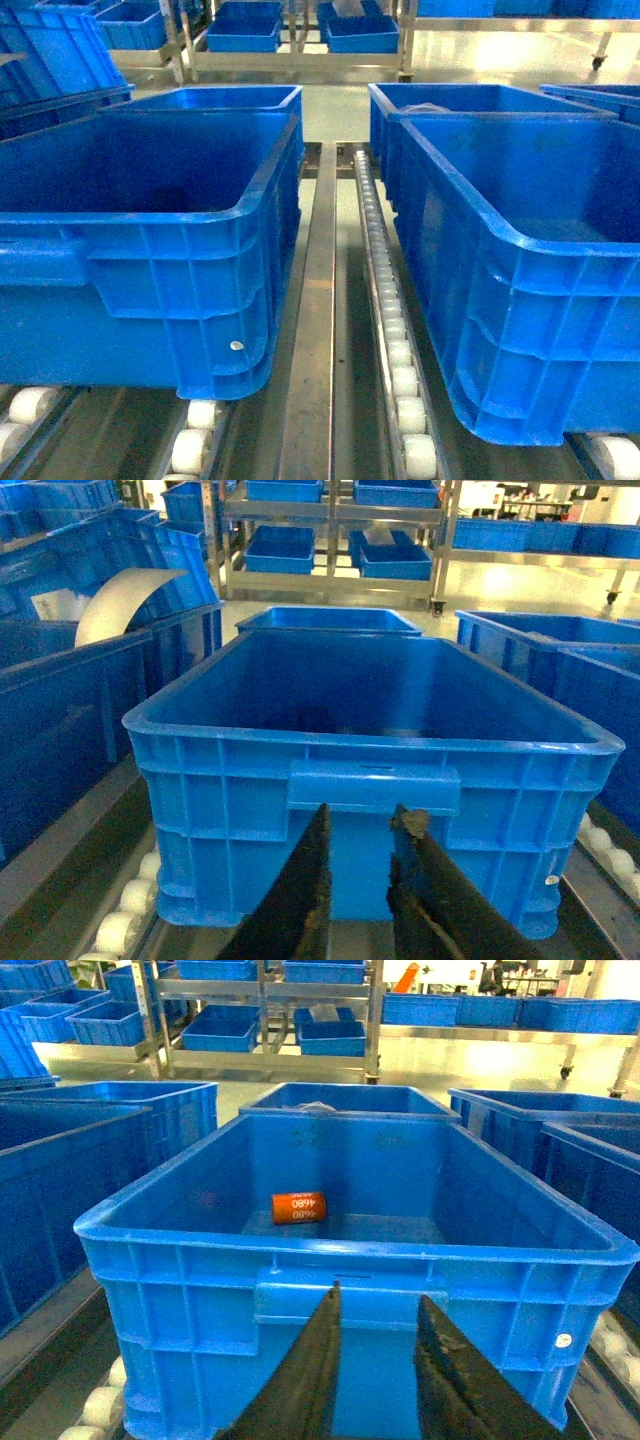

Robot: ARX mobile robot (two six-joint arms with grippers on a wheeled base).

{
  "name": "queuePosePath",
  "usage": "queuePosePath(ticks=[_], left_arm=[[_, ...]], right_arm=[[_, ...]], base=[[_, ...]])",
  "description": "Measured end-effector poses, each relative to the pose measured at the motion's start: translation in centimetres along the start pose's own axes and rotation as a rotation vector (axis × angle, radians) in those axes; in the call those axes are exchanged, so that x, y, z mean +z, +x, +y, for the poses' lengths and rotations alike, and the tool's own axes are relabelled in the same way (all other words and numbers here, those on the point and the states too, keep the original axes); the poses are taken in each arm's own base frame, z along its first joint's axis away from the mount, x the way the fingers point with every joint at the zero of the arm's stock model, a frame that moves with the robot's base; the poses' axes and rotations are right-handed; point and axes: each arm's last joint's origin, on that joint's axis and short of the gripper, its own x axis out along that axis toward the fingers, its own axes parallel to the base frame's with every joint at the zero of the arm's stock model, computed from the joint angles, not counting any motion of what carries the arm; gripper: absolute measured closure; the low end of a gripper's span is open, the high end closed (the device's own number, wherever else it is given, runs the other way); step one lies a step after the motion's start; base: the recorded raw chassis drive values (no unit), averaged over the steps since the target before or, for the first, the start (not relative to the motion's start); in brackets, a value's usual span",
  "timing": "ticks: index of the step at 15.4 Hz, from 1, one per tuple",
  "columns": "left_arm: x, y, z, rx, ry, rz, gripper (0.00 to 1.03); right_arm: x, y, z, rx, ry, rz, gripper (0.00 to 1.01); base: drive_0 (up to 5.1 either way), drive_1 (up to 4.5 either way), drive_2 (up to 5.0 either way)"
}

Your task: Sort blue parts and orange caps into right shelf containers

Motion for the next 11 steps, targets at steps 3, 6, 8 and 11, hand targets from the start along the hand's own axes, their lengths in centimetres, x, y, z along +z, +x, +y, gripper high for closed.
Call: queuePosePath(ticks=[3,6,8,11], left_arm=[[0.00,0.00,0.00,0.000,0.000,0.000,0.56],[0.00,0.00,0.00,0.000,0.000,0.000,0.27],[0.00,0.00,0.00,0.000,0.000,0.000,0.05],[0.00,0.00,0.00,0.000,0.001,0.000,0.05]], right_arm=[[-0.01,0.00,0.00,0.000,0.000,0.000,0.51],[-0.01,0.00,0.00,0.000,0.000,0.000,0.22],[0.00,0.00,0.00,0.000,0.000,0.000,0.01],[0.00,0.00,0.00,0.000,0.000,0.000,0.03]], base=[[0.0,0.00,0.0],[0.0,0.00,0.0],[0.0,0.00,0.0],[0.0,0.00,0.0]])
